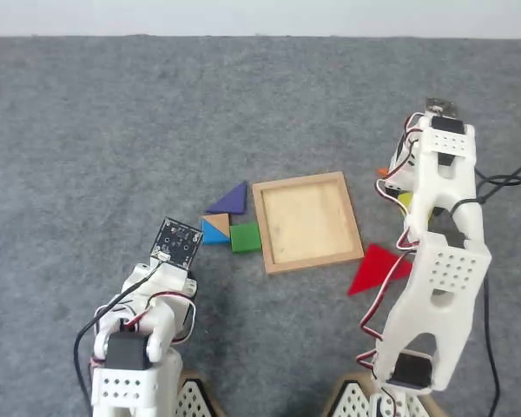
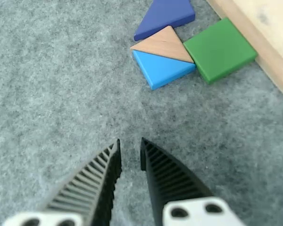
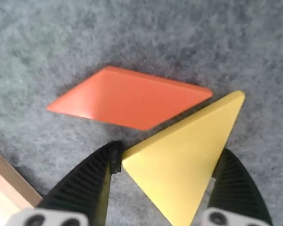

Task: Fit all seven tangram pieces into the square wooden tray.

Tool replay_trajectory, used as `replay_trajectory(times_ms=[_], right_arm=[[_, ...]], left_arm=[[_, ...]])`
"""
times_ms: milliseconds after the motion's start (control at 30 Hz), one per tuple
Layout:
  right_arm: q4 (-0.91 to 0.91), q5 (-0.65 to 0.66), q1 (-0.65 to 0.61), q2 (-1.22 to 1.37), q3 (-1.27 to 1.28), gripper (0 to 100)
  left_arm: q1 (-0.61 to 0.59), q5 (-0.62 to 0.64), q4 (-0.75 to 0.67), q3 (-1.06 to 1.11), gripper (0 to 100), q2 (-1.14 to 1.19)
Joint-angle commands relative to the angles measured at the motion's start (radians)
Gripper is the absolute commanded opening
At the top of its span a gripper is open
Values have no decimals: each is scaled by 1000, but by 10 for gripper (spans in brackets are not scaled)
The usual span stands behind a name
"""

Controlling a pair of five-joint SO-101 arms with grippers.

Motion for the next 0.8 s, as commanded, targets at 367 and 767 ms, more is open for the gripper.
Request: replay_trajectory(times_ms=[367,767], right_arm=[[174,55,4,-237,-26,223],[239,249,-312,-331,-25,223]], left_arm=[[5,5,6,-10,65,-23],[5,5,6,-10,65,-23]])
